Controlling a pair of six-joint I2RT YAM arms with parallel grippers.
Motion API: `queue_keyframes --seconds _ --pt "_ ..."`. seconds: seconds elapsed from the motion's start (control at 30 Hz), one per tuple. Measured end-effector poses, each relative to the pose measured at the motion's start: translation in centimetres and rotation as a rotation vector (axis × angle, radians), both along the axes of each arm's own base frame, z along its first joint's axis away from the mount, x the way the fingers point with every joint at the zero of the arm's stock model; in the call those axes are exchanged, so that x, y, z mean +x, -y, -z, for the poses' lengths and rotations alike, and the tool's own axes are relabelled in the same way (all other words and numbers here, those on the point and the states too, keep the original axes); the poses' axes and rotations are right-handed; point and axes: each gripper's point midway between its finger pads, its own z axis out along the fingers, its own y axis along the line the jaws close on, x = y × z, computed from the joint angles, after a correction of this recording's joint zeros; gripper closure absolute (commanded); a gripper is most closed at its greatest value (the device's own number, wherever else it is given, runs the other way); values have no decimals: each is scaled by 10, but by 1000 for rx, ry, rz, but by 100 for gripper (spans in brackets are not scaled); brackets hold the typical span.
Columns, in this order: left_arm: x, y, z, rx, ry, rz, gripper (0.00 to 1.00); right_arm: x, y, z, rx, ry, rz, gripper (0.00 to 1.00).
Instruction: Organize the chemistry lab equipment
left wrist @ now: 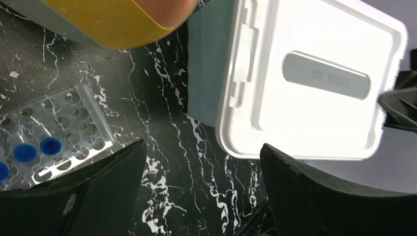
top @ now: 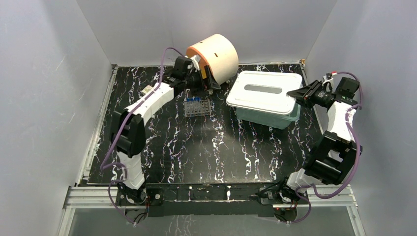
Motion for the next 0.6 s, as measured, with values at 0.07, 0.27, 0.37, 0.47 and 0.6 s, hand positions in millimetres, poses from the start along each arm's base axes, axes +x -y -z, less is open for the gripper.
queue_keyframes --seconds 0.07,0.27,0.37,0.47,0.6 --pt "8 7 12 16 -10 5 16 -1 2 2 -21 -9 5 74" --pt "13 23 34 44 -45 31 16 2 9 6 -76 -34 22 72" --pt "11 29 30 45 -36 42 16 3 14 14 -104 -58 40 68" --pt "10 37 22 39 -12 57 16 4 20 21 -148 -72 62 65" --pt "9 47 12 39 15 66 16 6 29 30 -214 -85 93 62"
